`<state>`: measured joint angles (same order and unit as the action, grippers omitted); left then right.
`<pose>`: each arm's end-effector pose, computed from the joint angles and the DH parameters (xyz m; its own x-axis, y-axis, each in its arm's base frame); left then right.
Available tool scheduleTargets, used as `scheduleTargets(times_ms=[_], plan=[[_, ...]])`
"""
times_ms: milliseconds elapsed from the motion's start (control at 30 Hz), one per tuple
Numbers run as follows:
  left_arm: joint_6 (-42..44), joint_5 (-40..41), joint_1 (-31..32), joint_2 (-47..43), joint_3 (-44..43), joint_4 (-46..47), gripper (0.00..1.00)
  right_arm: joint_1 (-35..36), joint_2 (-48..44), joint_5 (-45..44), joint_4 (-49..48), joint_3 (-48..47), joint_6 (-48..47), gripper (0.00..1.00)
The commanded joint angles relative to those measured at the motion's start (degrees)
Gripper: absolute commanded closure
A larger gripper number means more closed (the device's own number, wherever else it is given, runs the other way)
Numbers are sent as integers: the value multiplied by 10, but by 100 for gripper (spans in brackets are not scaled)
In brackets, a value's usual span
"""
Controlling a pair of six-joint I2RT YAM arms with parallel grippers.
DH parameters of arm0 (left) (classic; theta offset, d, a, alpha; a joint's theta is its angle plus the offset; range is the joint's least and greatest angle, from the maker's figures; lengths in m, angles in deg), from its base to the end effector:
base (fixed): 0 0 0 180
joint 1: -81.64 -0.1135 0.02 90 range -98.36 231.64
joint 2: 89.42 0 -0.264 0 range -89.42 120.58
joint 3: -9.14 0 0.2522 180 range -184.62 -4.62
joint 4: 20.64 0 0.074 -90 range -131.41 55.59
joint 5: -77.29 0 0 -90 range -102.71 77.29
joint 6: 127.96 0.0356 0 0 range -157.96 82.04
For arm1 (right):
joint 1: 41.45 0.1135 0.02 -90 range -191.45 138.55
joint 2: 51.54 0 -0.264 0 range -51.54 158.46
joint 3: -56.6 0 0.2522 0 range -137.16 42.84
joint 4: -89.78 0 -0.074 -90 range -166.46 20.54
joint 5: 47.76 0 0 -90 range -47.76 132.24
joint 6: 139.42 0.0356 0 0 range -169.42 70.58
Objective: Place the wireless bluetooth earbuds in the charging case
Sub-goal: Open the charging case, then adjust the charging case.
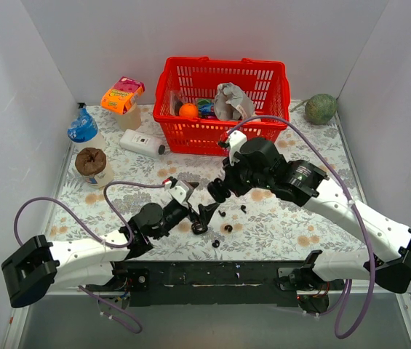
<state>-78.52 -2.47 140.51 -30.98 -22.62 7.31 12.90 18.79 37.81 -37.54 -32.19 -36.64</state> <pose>0.1172 -0.1818 0.2276 -0.4793 -0.4441 -0.7570 0.5776 0.4898 -0.6531 0.1543 0.2104 0.3804 -0.4906 -0.3056 -0.8160 -0.6813 0.7184 0.1406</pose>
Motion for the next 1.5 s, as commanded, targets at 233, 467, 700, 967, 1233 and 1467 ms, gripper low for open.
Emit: scheduleTargets(times_ms=[233, 467, 700, 967, 1233, 1467], plan=[[-137, -268, -75, -141, -46, -159, 2, 57, -108, -97, -46, 22, -218, 99], [-129, -463, -126, -76, -113, -220, 5, 61, -77, -70, 11, -25, -245, 99], [-100, -508, -137, -16, -185, -255, 15, 95, -56, -129, 46, -50, -255, 99], [-93, -472, -139, 28, -216, -253, 18, 112, -45, -159, 48, -55, -252, 99], [-93, -435, -138, 43, -221, -236, 18, 120, -35, -161, 44, -51, -248, 99], [-88, -404, -139, 49, -218, -225, 16, 125, -30, -153, 40, -53, -245, 99]])
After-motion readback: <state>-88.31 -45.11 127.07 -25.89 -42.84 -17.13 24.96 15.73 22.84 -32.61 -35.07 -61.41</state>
